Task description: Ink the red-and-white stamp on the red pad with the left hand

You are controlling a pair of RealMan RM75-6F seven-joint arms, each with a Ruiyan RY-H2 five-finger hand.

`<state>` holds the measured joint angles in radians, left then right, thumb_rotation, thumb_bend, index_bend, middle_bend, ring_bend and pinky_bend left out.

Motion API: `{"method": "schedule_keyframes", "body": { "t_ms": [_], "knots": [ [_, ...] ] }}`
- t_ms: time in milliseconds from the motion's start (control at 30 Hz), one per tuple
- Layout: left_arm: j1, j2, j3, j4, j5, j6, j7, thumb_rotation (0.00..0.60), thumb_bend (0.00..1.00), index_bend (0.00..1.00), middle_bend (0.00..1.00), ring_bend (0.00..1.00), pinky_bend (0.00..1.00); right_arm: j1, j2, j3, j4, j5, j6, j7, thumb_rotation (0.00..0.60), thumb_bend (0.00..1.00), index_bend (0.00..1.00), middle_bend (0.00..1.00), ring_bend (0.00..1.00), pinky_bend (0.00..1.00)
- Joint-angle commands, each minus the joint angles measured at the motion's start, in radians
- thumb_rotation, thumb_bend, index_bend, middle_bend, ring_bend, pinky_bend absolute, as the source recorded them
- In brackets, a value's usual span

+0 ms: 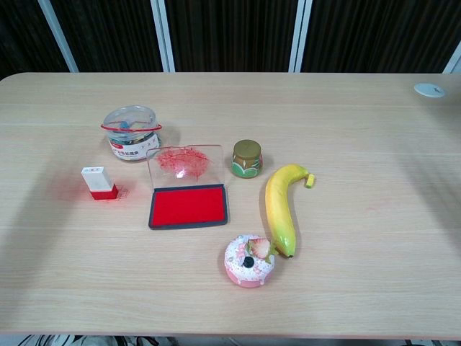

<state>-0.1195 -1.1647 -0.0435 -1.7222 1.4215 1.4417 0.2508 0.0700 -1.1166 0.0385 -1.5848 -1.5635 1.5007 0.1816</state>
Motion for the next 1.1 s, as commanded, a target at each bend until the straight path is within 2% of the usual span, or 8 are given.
{"method": "schedule_keyframes", "body": {
  "t_ms": [33, 700, 900, 1100],
  "knots": [
    [0.0, 0.0, 0.0, 0.0, 0.0, 0.0, 0.001, 0.6, 0.1, 0.0, 0.0, 0.0, 0.0, 0.0, 0.0, 0.0, 0.0, 0.0, 0.0, 0.0, 0.6, 0.14, 0.0, 0.0, 0.0, 0.18],
    [-0.025, -0.016, -0.005, -0.005, -0.012, -0.036, 0.049, 0.6, 0.1, 0.0, 0.0, 0.0, 0.0, 0.002, 0.001, 0.004, -0.003, 0.016, -0.012, 0.006, 0.6, 0.14, 0.0, 0.0, 0.0, 0.18],
    [-0.075, -0.025, -0.034, -0.03, -0.057, -0.103, 0.1, 0.6, 0.11, 0.0, 0.0, 0.0, 0.02, 0.004, 0.002, 0.003, -0.007, 0.019, -0.018, 0.012, 0.6, 0.14, 0.0, 0.0, 0.0, 0.18],
    [-0.154, -0.06, -0.073, -0.039, -0.113, -0.193, 0.187, 0.6, 0.15, 0.02, 0.01, 0.0, 0.11, 0.005, 0.004, 0.005, -0.009, 0.025, -0.023, 0.021, 0.6, 0.14, 0.0, 0.0, 0.0, 0.18]
  ]
}}
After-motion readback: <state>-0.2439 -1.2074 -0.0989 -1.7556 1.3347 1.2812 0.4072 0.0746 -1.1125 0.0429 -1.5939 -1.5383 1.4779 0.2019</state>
